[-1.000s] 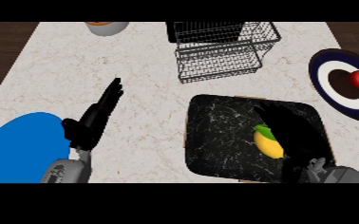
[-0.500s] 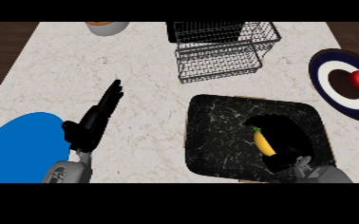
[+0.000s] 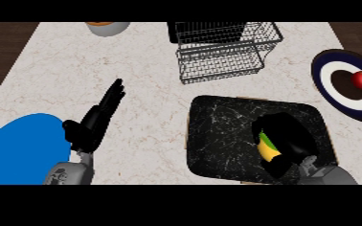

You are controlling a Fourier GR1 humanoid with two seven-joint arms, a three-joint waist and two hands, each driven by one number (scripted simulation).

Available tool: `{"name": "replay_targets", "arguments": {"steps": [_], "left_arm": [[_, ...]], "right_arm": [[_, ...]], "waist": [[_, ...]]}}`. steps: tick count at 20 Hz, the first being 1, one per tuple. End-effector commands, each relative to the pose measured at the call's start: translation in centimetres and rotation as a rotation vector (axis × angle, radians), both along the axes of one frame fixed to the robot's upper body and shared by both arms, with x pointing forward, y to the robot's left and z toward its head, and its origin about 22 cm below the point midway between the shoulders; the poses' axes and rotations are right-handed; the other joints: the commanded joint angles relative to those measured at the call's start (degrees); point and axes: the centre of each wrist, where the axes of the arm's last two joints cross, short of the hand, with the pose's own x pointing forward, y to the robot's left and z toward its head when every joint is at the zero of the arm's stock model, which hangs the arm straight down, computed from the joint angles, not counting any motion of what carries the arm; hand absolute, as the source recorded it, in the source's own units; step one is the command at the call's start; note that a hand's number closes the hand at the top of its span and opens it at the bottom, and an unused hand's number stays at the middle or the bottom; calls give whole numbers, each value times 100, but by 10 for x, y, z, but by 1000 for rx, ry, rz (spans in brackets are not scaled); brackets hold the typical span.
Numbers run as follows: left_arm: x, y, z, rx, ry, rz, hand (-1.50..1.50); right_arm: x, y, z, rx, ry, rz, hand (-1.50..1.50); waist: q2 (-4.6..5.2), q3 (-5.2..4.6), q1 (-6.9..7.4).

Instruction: Pick the lemon from the tray and place it in the tiered basket

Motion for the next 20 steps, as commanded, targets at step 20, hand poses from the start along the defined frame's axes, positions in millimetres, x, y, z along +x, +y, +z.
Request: {"name": "replay_targets", "arguments": {"steps": [20], "left_arm": [[-4,-10,-9,9,-1,-36,0]], "right_arm": [[99,-241,136,573,-310,-204,150]], "waist": [[37,10,211]]}}
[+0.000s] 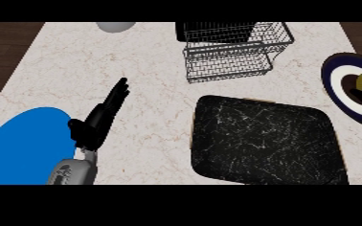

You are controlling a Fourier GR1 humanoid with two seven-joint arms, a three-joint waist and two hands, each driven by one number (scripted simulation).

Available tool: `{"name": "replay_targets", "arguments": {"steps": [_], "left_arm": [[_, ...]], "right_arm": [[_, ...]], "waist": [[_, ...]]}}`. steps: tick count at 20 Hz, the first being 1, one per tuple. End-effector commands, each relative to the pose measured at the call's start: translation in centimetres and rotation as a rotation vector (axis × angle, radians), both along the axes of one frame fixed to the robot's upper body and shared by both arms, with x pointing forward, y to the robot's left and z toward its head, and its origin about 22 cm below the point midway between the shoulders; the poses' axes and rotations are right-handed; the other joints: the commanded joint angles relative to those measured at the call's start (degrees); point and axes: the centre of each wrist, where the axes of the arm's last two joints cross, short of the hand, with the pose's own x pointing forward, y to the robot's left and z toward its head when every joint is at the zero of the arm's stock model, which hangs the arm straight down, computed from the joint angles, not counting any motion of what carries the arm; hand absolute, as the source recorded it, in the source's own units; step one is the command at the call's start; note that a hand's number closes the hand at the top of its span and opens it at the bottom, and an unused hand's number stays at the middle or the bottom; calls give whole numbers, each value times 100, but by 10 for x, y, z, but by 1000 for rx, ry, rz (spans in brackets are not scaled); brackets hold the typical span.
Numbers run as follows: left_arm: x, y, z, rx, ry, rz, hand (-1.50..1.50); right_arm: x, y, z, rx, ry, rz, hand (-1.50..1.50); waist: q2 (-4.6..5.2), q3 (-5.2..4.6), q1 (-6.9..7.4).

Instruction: Pick the lemon from the tray and place it in the tiered basket

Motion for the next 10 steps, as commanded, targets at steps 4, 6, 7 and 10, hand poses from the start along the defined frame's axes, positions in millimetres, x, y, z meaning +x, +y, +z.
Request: {"name": "replay_targets", "arguments": {"steps": [4,6,7,10], "left_arm": [[-10,8,3,21,1,7,0],[-16,3,6,5,30,9,0],[-7,14,1,3,22,13,0],[-2,11,3,16,20,25,0]], "right_arm": [[29,0,71,152,-160,127,150],[37,9,95,168,-140,131,150],[53,33,93,183,-166,132,150],[64,49,112,204,-122,139,150]], "waist": [[-64,-19,-107],[-72,-21,-122],[-58,-23,-122],[-63,-24,-158]]}}
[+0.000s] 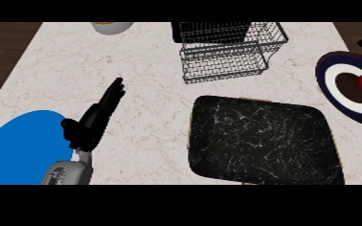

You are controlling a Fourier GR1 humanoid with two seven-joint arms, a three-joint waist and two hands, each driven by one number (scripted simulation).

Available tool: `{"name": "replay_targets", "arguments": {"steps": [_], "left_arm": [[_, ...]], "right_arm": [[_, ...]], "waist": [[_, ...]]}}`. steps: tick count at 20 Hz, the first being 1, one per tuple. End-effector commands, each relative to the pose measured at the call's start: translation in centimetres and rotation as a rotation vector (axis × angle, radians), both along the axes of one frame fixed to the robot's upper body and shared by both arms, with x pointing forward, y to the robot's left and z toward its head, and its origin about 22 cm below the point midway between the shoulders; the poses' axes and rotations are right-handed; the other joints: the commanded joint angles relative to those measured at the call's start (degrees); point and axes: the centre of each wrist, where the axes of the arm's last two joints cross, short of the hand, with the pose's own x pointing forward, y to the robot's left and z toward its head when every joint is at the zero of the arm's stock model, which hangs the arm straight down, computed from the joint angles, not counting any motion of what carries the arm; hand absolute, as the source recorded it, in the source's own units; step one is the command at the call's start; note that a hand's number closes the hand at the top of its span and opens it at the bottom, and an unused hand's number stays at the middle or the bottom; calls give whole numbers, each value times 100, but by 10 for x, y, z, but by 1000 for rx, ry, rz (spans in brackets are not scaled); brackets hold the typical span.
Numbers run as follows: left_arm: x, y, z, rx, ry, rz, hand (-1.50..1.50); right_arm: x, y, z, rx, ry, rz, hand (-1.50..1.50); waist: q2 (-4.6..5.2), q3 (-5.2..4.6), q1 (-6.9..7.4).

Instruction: Pick the lemon from the tray and place it in the tiered basket

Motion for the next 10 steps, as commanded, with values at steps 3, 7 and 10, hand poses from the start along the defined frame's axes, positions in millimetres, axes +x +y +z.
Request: {"name": "replay_targets", "arguments": {"steps": [3,7,10], "left_arm": [[7,11,-9,-7,-8,-4,0],[2,12,-8,-8,3,-5,0],[0,-2,-5,-10,0,-16,0]], "right_arm": [[39,67,31,84,5,15,150],[52,116,75,54,34,32,150],[69,159,69,69,62,29,150]], "waist": [[8,-5,-15],[-10,-6,-5],[18,-4,84]]}}
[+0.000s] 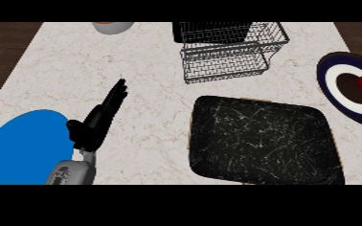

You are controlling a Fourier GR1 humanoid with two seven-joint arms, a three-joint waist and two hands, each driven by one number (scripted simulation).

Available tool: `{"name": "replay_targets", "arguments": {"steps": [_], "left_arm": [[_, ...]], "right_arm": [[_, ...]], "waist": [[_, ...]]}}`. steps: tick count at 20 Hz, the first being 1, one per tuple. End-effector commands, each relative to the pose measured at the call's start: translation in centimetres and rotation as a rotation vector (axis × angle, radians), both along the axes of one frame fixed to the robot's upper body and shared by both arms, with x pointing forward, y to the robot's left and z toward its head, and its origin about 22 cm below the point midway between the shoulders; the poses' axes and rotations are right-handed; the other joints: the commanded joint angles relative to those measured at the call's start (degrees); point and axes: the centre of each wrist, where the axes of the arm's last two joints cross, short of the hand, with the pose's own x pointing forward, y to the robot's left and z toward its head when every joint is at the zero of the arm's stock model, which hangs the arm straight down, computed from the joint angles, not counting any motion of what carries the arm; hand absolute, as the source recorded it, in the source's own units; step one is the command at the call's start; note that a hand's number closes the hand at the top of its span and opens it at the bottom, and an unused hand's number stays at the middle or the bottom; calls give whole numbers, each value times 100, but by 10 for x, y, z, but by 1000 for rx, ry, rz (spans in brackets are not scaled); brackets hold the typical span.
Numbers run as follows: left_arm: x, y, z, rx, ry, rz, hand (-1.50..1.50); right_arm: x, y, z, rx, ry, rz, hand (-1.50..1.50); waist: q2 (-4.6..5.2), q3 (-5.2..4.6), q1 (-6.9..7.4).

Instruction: Pick the lemon from the tray and place it in the tiered basket

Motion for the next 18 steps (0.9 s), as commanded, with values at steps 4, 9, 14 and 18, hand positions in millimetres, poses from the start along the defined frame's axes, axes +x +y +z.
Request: {"name": "replay_targets", "arguments": {"steps": [4,9,14,18], "left_arm": [[2,1,1,24,-21,7,0],[3,11,2,5,-1,14,0],[3,6,-6,7,9,6,0],[-2,11,2,3,-2,-9,0]], "right_arm": [[19,80,22,-25,41,33,150],[28,128,-11,-43,94,88,150],[35,153,-24,-40,108,105,150],[36,164,-52,-13,141,134,150]], "waist": [[3,1,-12],[4,2,-22],[26,1,-3],[23,3,16]]}}
